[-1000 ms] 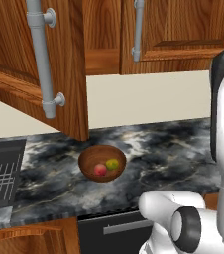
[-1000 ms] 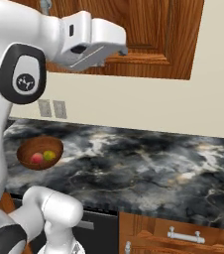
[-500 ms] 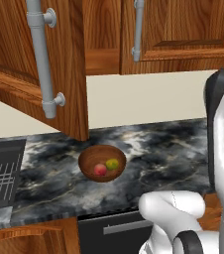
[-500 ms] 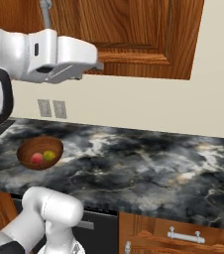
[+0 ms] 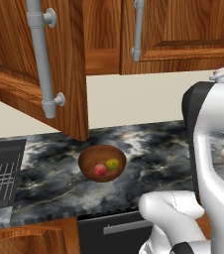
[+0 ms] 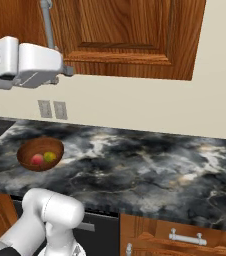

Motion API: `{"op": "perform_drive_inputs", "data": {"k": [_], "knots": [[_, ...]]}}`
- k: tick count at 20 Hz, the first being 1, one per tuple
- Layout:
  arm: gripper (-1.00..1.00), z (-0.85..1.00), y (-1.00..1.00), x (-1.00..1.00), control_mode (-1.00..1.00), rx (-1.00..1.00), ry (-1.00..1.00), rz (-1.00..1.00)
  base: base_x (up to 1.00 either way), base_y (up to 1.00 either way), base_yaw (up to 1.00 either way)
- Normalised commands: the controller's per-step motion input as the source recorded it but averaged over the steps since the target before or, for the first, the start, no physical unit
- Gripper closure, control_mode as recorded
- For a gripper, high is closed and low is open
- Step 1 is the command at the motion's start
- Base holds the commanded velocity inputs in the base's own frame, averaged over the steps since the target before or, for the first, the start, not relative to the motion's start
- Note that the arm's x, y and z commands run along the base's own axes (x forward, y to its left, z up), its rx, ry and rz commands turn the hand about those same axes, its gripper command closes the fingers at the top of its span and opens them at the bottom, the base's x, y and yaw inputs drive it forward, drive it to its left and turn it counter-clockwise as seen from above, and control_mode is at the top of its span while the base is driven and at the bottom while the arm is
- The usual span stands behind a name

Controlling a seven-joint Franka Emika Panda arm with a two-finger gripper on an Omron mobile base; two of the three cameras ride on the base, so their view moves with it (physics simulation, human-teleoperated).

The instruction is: Open the cabinet. Pick the peach and orange from the cabinet and place them into the bowl. Then close the cabinet.

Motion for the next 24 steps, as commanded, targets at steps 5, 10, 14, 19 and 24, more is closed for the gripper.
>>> {"op": "perform_drive_inputs", "data": {"k": [5,10,14,19,24], "knots": [[-1.00,0.00,0.42,-0.27,-1.00,0.00,0.00,-0.04,0.00,0.00,0.00],[-1.00,0.00,0.32,-0.41,-1.00,0.00,-0.05,-0.06,0.00,0.00,0.00],[-1.00,0.00,0.25,-0.43,-1.00,0.00,-0.02,-0.05,0.00,0.00,0.00],[-1.00,0.00,0.30,-0.40,-1.00,0.00,-0.03,-0.06,0.00,0.00,0.00],[-1.00,0.00,0.30,-0.41,-1.00,0.00,-0.06,-0.07,0.00,0.00,0.00]]}}
